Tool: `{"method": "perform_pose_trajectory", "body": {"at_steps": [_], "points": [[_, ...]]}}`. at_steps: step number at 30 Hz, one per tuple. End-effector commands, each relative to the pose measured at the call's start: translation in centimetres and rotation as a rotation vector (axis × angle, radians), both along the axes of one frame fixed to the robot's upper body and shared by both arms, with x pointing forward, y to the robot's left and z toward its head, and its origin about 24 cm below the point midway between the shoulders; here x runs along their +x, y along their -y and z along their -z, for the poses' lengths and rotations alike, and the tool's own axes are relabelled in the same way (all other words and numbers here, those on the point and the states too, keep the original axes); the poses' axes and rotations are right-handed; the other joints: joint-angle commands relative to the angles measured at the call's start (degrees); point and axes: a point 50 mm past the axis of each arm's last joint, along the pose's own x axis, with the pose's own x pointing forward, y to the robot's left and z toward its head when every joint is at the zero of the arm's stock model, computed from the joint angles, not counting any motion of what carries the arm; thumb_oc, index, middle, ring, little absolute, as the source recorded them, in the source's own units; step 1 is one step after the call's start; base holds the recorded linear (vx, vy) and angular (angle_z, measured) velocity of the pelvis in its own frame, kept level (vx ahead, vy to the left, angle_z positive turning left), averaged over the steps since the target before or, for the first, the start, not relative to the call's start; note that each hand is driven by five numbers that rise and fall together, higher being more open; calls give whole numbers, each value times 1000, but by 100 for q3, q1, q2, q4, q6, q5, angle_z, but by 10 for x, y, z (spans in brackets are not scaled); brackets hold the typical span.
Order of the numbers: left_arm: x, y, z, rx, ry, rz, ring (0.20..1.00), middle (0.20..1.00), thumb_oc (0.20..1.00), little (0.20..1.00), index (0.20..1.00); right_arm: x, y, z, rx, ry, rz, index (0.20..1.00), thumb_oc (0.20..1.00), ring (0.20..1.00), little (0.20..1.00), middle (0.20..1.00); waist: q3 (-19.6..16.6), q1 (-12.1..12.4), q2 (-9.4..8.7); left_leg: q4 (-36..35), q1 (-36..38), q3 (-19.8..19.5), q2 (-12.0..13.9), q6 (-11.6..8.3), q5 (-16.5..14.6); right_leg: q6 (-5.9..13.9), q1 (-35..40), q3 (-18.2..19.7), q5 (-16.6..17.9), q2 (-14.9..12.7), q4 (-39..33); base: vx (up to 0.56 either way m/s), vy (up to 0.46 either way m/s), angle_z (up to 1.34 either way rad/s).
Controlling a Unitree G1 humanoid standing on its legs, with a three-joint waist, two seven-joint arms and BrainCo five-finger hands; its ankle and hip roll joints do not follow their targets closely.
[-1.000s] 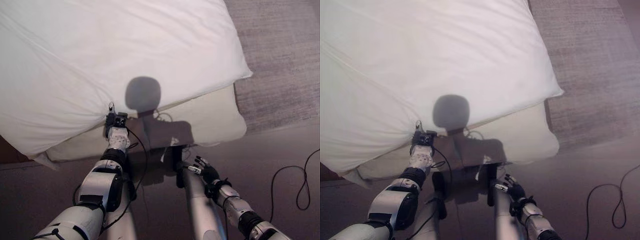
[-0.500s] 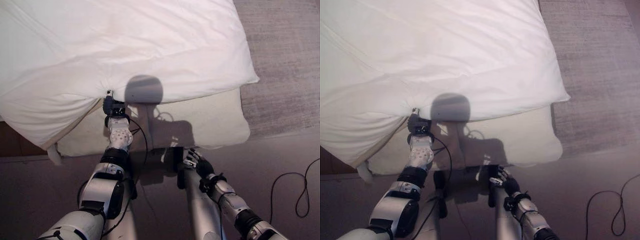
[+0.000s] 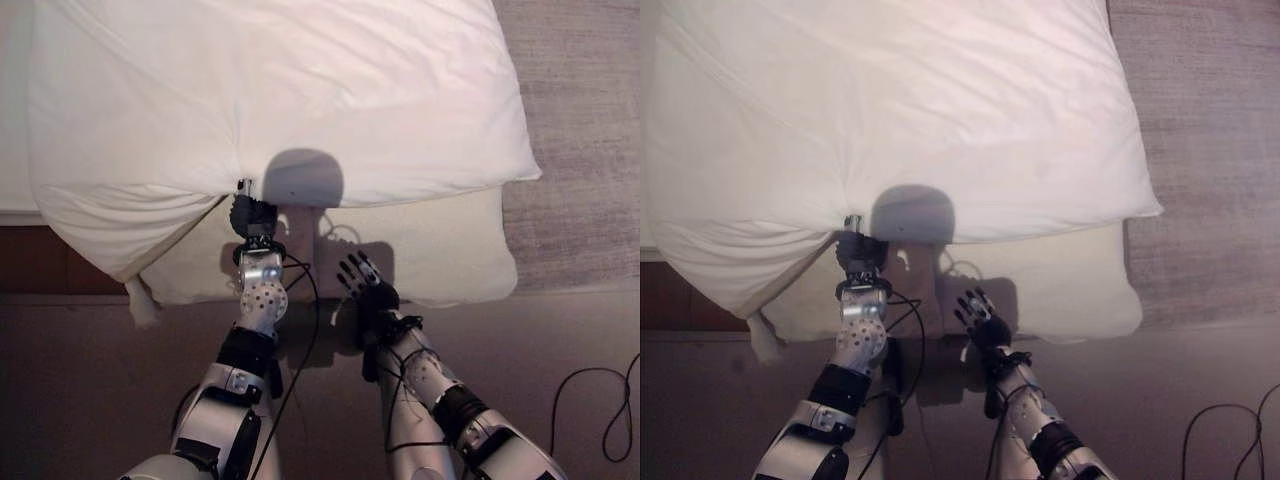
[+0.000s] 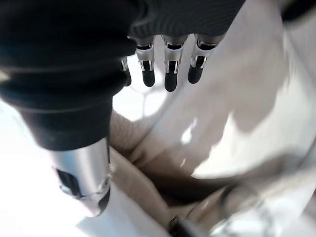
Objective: Make the bed
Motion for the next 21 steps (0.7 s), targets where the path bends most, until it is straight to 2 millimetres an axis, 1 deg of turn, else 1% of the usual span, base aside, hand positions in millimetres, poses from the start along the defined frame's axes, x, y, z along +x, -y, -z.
{"method": "perform_pose_trajectory", "body": {"at_steps": [1,2,3,4,7,9,10,11,13,15,16,17,18,19,20,21], "points": [[-20,29,-54,28,304,89,200,200,200,200,200,2,-13,-18,189,36,-50,1000,1000,1000,1000,1000,-135,67,314,20,-102,-7,-353,286,-236,17,115,-29,393,281,-504,5,-8,6],[-20,29,-54,29,304,89,200,200,200,200,200,3,-12,-18,189,37,-50,1000,1000,1000,1000,1000,-132,67,314,22,-102,-9,-353,286,-237,17,116,-30,393,281,-503,1,-4,8],[-25,30,-56,18,315,91,200,200,200,200,200,6,-17,-26,228,48,-62,1000,1000,1000,1000,1000,-101,104,339,29,-102,-23,-373,296,-239,20,120,-39,389,269,-492,-3,-4,11],[-31,26,-58,19,323,76,200,200,200,200,200,9,-20,-37,275,67,-78,1000,1000,1000,1000,1000,-75,162,390,64,-122,-52,-393,314,-244,21,112,-62,371,236,-445,-3,-8,10],[-36,19,-58,16,316,49,200,200,200,200,200,13,-23,-53,343,93,-81,1000,1000,1000,1000,1000,-41,242,447,105,-131,-88,-435,325,-250,9,89,-78,339,214,-364,3,-4,17],[-38,15,-58,12,314,30,200,200,200,200,200,18,-19,-64,365,126,-59,1000,1000,1000,1000,1000,-39,281,491,127,-152,-104,-454,336,-259,15,71,-83,318,194,-338,1,5,9],[-39,13,-58,11,313,18,200,200,200,200,200,22,-16,-73,385,154,-45,1000,1000,1000,1000,1000,-42,308,522,140,-173,-112,-464,337,-257,16,54,-93,310,179,-316,3,5,5],[-39,13,-58,12,313,19,200,200,200,200,200,22,-16,-73,385,154,-44,1000,1000,1000,1000,1000,-42,310,523,144,-177,-114,-464,337,-258,16,50,-95,309,178,-313,5,14,7],[-40,3,-58,7,292,-41,200,200,200,200,200,31,-5,-92,434,213,13,1000,1000,1000,1000,1000,-60,362,590,135,-171,-125,-485,354,-266,25,59,-108,296,157,-314,7,22,6],[-40,-2,-58,10,278,-78,200,200,200,200,200,36,4,-103,458,241,63,1000,1000,1000,1000,1000,-65,393,622,129,-175,-133,-495,353,-265,30,54,-118,285,143,-315,3,8,2],[-41,-2,-59,11,278,-78,200,200,200,200,200,36,5,-103,458,241,63,1000,1000,1000,1000,1000,-62,394,622,130,-176,-134,-495,353,-265,30,54,-119,284,143,-314,0,0,0],[-41,-11,-57,9,254,-131,200,200,200,200,200,38,15,-110,485,268,107,1000,1000,1000,1000,1000,-67,416,645,130,-159,-145,-516,370,-278,35,64,-115,273,134,-298,0,0,0],[-42,-14,-57,11,239,-153,200,200,200,200,200,39,19,-114,508,281,133,1000,1000,1000,1000,1000,-67,424,660,144,-169,-150,-522,376,-286,37,43,-118,259,126,-260,11,20,4],[-43,-25,-57,15,214,-213,200,200,200,200,200,39,31,-122,539,318,183,1000,1000,1000,1000,1000,-84,432,678,147,-191,-159,-521,379,-290,37,24,-124,240,115,-242,2,12,6],[-43,-24,-57,15,213,-214,200,200,200,200,200,39,31,-122,539,318,184,1000,1000,1000,1000,1000,-85,432,679,148,-194,-159,-521,379,-291,37,22,-124,239,115,-240,2,9,9],[-44,-31,-55,22,193,-254,200,200,200,200,200,37,39,-127,557,350,213,1000,1000,1000,1000,1000,-94,437,681,157,-198,-158,-520,383,-295,39,20,-128,231,114,-236,0,6,8]]}}
